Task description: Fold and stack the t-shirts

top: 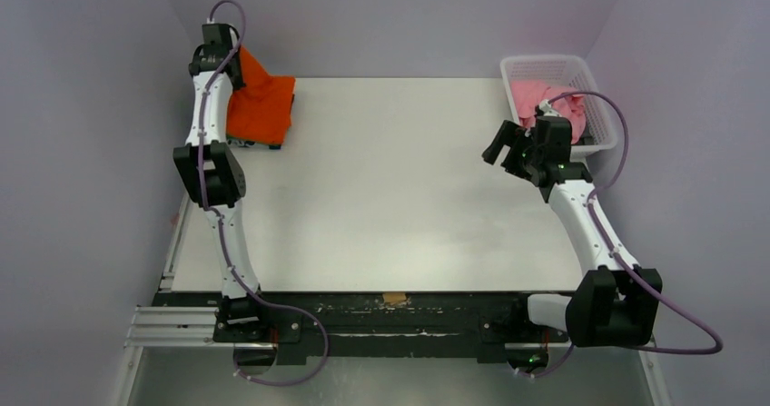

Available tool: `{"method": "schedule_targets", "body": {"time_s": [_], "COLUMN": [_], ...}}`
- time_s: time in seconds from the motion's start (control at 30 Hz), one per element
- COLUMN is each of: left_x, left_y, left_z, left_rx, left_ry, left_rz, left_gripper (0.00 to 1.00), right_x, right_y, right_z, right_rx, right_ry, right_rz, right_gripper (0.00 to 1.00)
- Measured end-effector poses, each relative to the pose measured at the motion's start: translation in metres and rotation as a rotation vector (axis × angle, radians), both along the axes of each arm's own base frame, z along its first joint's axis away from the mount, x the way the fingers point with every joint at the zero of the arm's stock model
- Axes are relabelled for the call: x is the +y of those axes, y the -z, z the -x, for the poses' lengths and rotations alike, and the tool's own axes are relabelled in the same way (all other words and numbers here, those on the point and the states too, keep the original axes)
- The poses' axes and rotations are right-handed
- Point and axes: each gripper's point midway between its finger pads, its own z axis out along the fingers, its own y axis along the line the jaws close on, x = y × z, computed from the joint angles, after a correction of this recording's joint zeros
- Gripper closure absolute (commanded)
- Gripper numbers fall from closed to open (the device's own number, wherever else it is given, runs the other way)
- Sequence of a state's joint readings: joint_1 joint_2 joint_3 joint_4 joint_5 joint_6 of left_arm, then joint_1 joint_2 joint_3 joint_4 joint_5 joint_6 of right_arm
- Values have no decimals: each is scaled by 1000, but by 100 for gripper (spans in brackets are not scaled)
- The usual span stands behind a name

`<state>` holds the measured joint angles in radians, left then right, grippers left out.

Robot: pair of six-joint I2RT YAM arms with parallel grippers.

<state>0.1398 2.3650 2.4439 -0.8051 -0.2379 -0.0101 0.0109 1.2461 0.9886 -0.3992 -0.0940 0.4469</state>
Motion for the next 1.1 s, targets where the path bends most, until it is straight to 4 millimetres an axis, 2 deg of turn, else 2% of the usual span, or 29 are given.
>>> {"method": "schedule_targets", "body": {"time_s": [0.1,0.13,0.2,0.27,0.3,0.33,0.43,0.53,0.6,0.7,0.83,0.9,0.93,0.97,1.03,1.1], "left_x": [13,17,23,28,31,34,44,52,53,44,3,-32,-52,-69,-113,-155], "left_y": [10,11,11,10,9,8,2,-7,-23,-58,-120,-145,-152,-153,-144,-117], "left_z": [-6,-8,-12,-15,-16,-17,-17,-9,-2,15,49,73,87,100,131,161], "left_rx": [-15,-24,-43,-62,-71,-85,-130,-142,-167,-219,-321,-383,-405,-416,-428,-399], "left_ry": [-27,-34,-50,-70,-87,-115,-195,-254,-287,-303,-248,-191,-156,-124,-39,49], "left_rz": [12,13,13,5,-7,-18,-44,-65,-68,-42,61,142,183,216,289,362], "left_gripper": [98,95,80,37,9,1,0,0,0,0,0,0,0,0,0,0], "right_x": [-2,-3,-6,-10,-11,-12,-19,-26,-32,-38,-45,-46,-48,-49,-53,-55], "right_y": [3,4,4,5,5,5,5,2,-4,-15,-20,-18,-15,-13,-6,-1], "right_z": [0,0,0,0,0,0,2,5,7,14,24,29,33,36,45,55], "right_rx": [9,12,13,13,13,13,18,15,-5,-44,-75,-79,-78,-76,-76,-84], "right_ry": [4,8,15,27,31,36,68,104,135,174,220,234,244,253,277,292], "right_rz": [11,18,32,48,53,57,83,104,120,130,138,136,137,139,144,147], "right_gripper": [10,10,10,9,9,8,7,5,3,1,1,1,1,1,1,1]}}
